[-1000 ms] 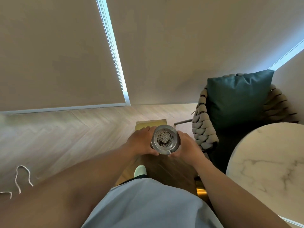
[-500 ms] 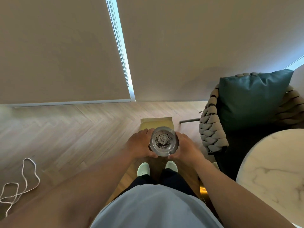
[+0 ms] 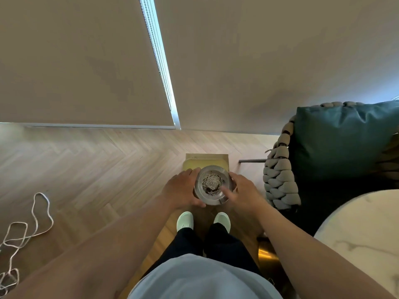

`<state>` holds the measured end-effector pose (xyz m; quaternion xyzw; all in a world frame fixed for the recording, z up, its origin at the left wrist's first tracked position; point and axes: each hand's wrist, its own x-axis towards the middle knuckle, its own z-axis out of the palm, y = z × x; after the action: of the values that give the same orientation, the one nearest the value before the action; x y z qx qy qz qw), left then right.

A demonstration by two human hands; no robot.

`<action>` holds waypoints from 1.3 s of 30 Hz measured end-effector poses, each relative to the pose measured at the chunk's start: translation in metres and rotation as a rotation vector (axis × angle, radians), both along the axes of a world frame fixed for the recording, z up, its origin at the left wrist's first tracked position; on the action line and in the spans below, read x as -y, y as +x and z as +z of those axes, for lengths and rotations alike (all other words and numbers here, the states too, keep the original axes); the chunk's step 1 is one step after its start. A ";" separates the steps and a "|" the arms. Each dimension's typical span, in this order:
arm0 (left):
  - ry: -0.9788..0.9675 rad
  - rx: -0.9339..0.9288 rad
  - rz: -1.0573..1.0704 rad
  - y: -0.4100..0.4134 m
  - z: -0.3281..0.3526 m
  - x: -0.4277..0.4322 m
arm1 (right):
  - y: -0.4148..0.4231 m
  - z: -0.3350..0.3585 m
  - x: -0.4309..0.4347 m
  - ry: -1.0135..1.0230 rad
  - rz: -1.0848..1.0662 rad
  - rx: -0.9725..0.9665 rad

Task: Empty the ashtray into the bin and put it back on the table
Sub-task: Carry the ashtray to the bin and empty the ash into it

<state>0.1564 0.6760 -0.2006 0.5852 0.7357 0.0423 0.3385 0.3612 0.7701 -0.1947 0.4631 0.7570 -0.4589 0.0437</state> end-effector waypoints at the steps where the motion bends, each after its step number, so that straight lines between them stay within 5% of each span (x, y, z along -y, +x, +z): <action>1: 0.002 0.006 -0.003 0.000 0.001 0.001 | 0.000 -0.001 -0.001 -0.013 -0.036 0.002; 8: 0.010 0.023 -0.011 -0.008 -0.001 -0.011 | -0.005 -0.007 -0.017 -0.114 -0.254 -0.009; 19: 0.006 0.048 0.051 -0.008 -0.098 -0.024 | -0.013 -0.104 -0.038 -0.305 -0.524 -0.088; 31: 0.007 0.042 -0.082 -0.026 -0.232 -0.036 | -0.010 -0.236 -0.053 -0.584 -0.536 -0.081; 39: 0.097 -0.037 -0.088 -0.052 -0.297 -0.052 | -0.011 -0.295 -0.070 -0.594 -0.665 -0.158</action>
<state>0.1043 0.7284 -0.4979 0.6332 0.7125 0.0523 0.2977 0.3503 0.8399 -0.4898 0.6120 0.4035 -0.6793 -0.0332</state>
